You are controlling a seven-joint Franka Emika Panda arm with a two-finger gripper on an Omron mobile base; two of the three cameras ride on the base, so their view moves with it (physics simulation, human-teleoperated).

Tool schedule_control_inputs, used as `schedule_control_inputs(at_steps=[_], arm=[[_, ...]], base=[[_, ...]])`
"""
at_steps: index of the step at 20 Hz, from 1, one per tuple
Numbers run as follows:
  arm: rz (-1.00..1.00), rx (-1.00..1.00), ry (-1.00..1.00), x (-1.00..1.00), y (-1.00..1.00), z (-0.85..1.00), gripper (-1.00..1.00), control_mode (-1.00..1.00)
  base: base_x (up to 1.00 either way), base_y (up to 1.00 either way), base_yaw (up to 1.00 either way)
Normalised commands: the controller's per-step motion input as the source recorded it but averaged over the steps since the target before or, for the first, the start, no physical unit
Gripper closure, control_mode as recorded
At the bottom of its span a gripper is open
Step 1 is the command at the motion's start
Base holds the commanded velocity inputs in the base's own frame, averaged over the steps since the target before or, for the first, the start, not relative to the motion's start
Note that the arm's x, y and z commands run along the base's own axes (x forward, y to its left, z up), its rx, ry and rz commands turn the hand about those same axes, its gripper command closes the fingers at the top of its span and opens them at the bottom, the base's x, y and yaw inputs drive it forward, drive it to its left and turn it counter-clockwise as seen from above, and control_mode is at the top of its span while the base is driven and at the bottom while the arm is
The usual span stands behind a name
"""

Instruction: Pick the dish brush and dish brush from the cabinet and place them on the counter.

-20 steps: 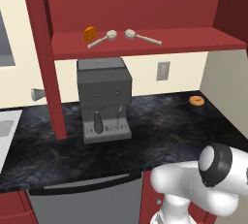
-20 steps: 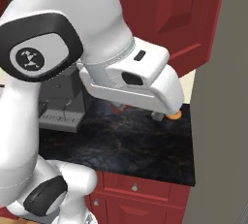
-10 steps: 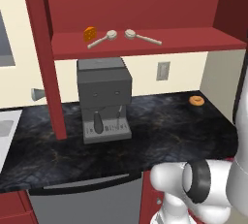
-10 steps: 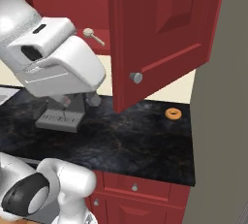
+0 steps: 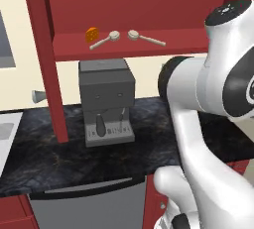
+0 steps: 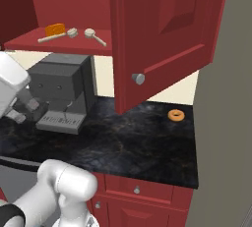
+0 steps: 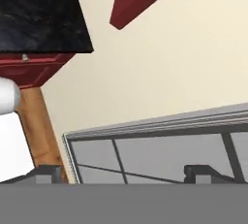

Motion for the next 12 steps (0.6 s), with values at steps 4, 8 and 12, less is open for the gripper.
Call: schedule_control_inputs(at_steps=[4, 8, 12], arm=[[0.08, -0.26, 0.36, 0.37, 0.41, 0.07, -1.0, -1.0], [0.06, -0.22, 0.26, 0.64, -0.03, 0.06, -1.0, -1.0], [0.06, -0.16, 0.25, 0.79, -0.29, 0.0, -1.0, -1.0]], base=[[0.0, 0.0, 0.0], [0.0, 0.0, 0.0], [0.0, 0.0, 0.0]])
